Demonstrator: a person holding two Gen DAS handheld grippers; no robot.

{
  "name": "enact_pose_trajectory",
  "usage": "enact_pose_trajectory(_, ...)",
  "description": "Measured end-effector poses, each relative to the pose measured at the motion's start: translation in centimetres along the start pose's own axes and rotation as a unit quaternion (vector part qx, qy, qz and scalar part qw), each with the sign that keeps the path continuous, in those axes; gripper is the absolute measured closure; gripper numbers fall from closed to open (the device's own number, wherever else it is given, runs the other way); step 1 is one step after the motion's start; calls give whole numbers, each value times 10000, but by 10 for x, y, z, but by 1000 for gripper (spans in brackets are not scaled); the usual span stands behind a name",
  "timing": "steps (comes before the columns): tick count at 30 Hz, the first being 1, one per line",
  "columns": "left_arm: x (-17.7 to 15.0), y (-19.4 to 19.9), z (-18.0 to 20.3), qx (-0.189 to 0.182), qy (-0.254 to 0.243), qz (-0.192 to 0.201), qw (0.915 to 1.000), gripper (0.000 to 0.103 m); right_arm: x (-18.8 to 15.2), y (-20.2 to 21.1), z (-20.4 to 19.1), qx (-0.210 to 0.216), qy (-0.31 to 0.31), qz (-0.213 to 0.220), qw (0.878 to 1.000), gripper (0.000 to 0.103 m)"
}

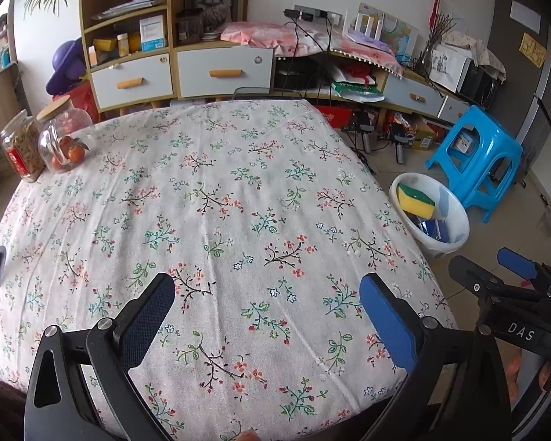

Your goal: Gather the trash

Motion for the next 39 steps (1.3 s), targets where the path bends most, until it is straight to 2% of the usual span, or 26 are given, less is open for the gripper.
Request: enact_pose_trajectory(39,1,2,-1,-10,-15,-7,10000,1,4,-1,1,8,-146,8,9999,0)
Point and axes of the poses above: each gripper's, at about its wrist camera, not at the fingertips, and y roughly against the way its jaws point, z to its right, x to its top, the point moved 1 cm from there along -y, roughly the way its jaws point, and after that the axes turned 4 degrees about z, right-handed, at the moved point
